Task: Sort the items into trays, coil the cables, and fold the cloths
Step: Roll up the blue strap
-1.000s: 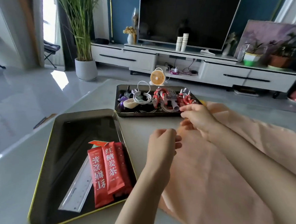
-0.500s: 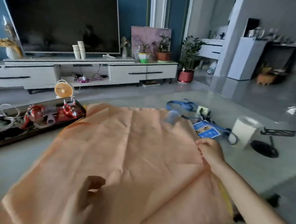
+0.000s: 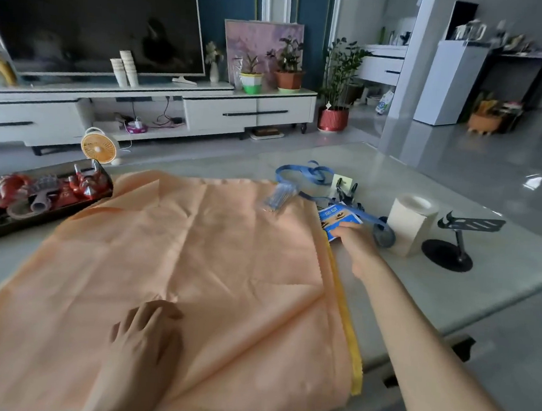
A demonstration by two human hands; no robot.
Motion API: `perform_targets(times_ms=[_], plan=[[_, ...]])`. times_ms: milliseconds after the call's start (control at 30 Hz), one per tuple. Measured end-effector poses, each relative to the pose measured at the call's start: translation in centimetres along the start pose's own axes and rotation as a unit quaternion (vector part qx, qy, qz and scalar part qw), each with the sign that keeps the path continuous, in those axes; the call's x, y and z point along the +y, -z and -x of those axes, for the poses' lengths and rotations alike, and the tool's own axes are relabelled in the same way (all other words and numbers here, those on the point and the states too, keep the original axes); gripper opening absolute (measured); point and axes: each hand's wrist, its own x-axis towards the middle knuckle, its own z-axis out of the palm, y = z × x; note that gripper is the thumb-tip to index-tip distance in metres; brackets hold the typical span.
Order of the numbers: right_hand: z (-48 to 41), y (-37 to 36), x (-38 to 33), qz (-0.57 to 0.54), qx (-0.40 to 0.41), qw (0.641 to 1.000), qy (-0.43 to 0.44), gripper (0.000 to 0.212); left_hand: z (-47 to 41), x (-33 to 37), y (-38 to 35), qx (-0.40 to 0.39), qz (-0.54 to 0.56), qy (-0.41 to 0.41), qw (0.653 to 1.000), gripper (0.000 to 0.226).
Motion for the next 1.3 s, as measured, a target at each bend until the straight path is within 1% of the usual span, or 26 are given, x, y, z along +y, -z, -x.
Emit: perform_targets(times_ms=[33, 100, 167, 200, 233, 267, 333, 367, 400, 433, 467, 500, 567, 633, 700, 767, 833, 900, 967, 1033, 1067, 1133, 1200, 1233, 1300], plan=[[-0.1, -0.2, 0.1, 0.029, 0.011, 0.999, 0.028, 0.007, 0.0, 0.1, 0.0, 0.010, 0.008, 0.010, 1.000, 0.047], [-0.1, -0.3, 0.0, 0.108, 0.043, 0.986, 0.118, 0.013, 0.2, 0.1, 0.0, 0.017, 0.016, 0.011, 1.000, 0.048], [0.6, -0.3, -0.2, 0.167, 0.080, 0.954, 0.237, 0.023, 0.3, 0.1, -0.1, 0.016, 0.021, 0.017, 1.000, 0.053], [1.1, -0.2, -0.4, 0.163, 0.100, 0.940, 0.281, 0.025, 0.3, 0.1, -0.1, 0.016, 0.032, 0.019, 0.999, 0.054], [1.7, -0.1, -0.7, 0.147, 0.113, 0.931, 0.314, 0.015, 0.4, 0.1, -0.1, 0.018, 0.031, 0.016, 0.999, 0.054], [2.4, 0.0, -1.2, 0.117, 0.128, 0.929, 0.327, 0.018, 0.4, 0.1, -0.2, 0.020, 0.035, 0.014, 0.999, 0.053], [4.1, 0.2, -2.1, 0.043, 0.146, 0.926, 0.346, 0.017, 0.7, -0.2, -0.5, 0.034, 0.053, 0.000, 0.998, 0.049], [5.0, 0.2, -2.5, 0.003, 0.144, 0.930, 0.339, 0.017, 0.7, -0.3, -0.6, 0.049, 0.075, -0.007, 0.996, 0.044], [6.0, 0.1, -2.9, -0.044, 0.126, 0.939, 0.318, 0.017, 0.9, -0.4, -0.6, 0.062, 0.114, 0.010, 0.992, 0.034], [7.0, -0.2, -3.2, -0.088, 0.095, 0.948, 0.289, 0.018, 0.9, -0.3, -0.6, 0.079, 0.163, 0.034, 0.983, 0.022], [8.0, -0.6, -3.3, -0.124, 0.053, 0.956, 0.260, 0.019, 0.9, -0.1, -0.6, 0.090, 0.214, 0.066, 0.971, 0.015], [9.1, -1.1, -3.3, -0.139, 0.009, 0.960, 0.242, 0.021, 1.0, -0.1, -0.4, 0.099, 0.256, 0.097, 0.957, 0.015], [11.7, -2.5, -3.3, -0.132, -0.063, 0.962, 0.232, 0.027, 1.7, -0.5, 0.4, 0.126, 0.325, 0.141, 0.927, 0.014], [14.5, -4.3, -3.3, -0.124, -0.123, 0.957, 0.232, 0.029, 2.6, -1.5, 2.1, 0.151, 0.371, 0.163, 0.902, 0.012], [17.1, -6.2, -3.0, -0.108, -0.182, 0.950, 0.230, 0.027, 3.4, -2.8, 4.0, 0.148, 0.431, 0.171, 0.874, 0.014], [19.4, -8.2, -2.4, -0.065, -0.238, 0.942, 0.229, 0.023, 4.0, -3.8, 6.0, 0.116, 0.475, 0.160, 0.858, 0.019], [21.9, -10.7, -2.1, -0.023, -0.296, 0.926, 0.234, 0.020, 4.9, -4.9, 7.5, 0.073, 0.474, 0.151, 0.864, 0.027], [24.5, -13.6, -2.1, 0.000, -0.348, 0.907, 0.235, 0.019, 6.3, -6.4, 8.5, 0.081, 0.473, 0.160, 0.862, 0.020], [26.3, -15.7, -2.3, 0.007, -0.374, 0.898, 0.232, 0.019, 7.4, -7.6, 9.0, 0.120, 0.484, 0.180, 0.848, 0.007], [27.8, -17.6, -2.6, 0.011, -0.394, 0.891, 0.227, 0.015, 8.5, -9.2, 9.8, 0.169, 0.477, 0.201, 0.839, 0.005], [28.6, -18.9, -2.8, 0.008, -0.412, 0.884, 0.219, 0.014, 8.9, -10.3, 10.4, 0.197, 0.459, 0.208, 0.841, 0.005], [29.8, -20.8, -3.2, 0.004, -0.452, 0.869, 0.200, 0.013, 9.2, -11.9, 11.7, 0.237, 0.409, 0.210, 0.856, 0.009], [30.8, -22.8, -3.5, 0.017, -0.464, 0.862, 0.203, 0.014, 9.1, -13.4, 12.9, 0.254, 0.380, 0.208, 0.865, 0.009], [31.3, -23.8, -3.7, 0.015, -0.460, 0.865, 0.201, 0.015, 9.1, -14.0, 13.5, 0.256, 0.376, 0.217, 0.864, 0.007], [32.4, -26.3, -4.1, -0.012, -0.433, 0.883, 0.182, 0.018, 9.3, -15.7, 14.6, 0.264, 0.385, 0.248, 0.849, 0.009]])
